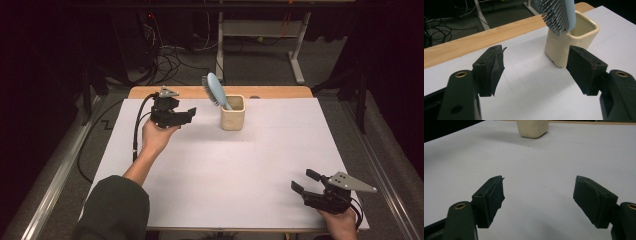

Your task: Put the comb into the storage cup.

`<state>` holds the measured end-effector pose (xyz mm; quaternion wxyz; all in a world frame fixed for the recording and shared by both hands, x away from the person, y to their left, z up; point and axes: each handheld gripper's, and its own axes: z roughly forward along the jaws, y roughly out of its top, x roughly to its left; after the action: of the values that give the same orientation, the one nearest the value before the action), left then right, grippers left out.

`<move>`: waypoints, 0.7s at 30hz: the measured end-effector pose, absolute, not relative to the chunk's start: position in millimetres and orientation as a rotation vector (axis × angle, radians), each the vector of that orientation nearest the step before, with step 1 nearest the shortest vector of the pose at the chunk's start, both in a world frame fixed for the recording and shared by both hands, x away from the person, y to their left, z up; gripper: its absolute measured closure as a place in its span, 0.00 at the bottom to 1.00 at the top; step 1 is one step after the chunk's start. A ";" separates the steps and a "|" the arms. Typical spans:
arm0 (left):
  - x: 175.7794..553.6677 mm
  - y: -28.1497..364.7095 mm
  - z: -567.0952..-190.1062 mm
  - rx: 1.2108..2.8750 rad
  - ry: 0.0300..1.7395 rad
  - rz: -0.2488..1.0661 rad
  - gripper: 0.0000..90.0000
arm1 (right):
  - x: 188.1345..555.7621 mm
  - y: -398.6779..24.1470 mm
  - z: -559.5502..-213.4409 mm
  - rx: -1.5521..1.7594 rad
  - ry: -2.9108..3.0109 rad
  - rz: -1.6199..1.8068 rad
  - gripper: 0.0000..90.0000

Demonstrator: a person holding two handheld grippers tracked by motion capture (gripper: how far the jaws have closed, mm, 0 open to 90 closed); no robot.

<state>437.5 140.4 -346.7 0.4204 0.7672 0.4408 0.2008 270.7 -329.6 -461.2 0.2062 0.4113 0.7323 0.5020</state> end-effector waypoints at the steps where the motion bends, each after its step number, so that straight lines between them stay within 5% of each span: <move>1: 436.5 140.9 -346.4 1.919 1.101 0.503 0.34 | 270.6 -329.7 -461.2 1.147 2.040 1.399 0.28; 21: 425.3 149.3 -348.7 1.917 1.090 0.505 0.34 | 270.9 -329.7 -461.3 1.147 2.039 1.402 0.28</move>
<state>425.3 149.3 -348.7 0.4258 0.7668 0.4358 0.2019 270.9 -329.7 -461.3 0.2056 0.4116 0.7317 0.5030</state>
